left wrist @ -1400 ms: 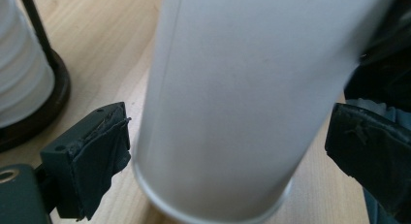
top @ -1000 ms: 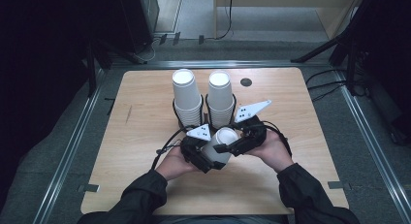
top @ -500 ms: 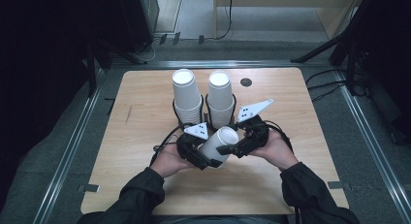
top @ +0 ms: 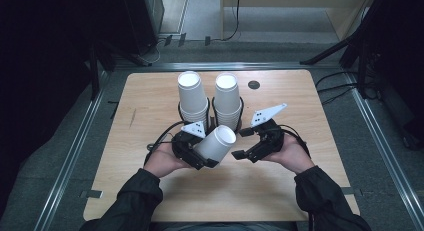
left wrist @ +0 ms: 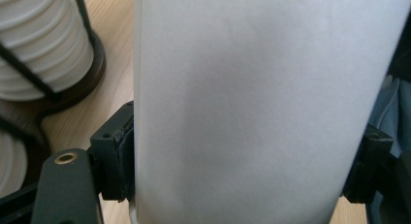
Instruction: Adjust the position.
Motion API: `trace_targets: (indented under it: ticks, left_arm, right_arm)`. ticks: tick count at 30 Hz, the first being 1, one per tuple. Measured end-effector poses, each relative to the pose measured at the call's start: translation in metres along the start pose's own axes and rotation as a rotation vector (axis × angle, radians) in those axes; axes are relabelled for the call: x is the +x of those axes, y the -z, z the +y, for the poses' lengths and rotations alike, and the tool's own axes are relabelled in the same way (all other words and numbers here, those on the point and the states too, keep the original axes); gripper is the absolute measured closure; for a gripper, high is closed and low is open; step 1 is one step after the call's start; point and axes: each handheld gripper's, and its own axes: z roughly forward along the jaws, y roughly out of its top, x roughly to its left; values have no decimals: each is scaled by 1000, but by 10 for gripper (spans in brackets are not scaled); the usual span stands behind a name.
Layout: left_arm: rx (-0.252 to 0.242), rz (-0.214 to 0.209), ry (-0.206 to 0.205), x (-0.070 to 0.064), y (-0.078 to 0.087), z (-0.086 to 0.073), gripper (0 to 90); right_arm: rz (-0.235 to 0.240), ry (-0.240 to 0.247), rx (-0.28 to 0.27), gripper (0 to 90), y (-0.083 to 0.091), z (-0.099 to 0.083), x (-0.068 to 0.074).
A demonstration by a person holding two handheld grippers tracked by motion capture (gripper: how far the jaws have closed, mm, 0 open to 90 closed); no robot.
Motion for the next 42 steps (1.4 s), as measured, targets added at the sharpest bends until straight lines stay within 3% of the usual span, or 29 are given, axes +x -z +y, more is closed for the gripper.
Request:
trace_targets:
  ticks: [10,20,30,34,38,42]
  left_arm:
    - [108,52,-19,4,7,-1,205]
    - [199,59,-48,5,-1,0,204]
    - [342,-10,-82,1,-21,-2,199]
    - [362,-17,-76,-1,-28,0,190]
    - [377,-60,-94,-5,-33,1,190]
    - [394,-90,-126,-12,-38,4,191]
  right_arm:
    - [-27,42,65,142,-6,-9,4]
    - [-21,77,110,144,-13,-16,6]
    - [-9,103,146,144,-19,-20,5]
    - [14,125,149,144,-23,-18,7]
    - [31,149,159,143,-30,-14,10]
    - [43,207,187,141,-40,-10,16]
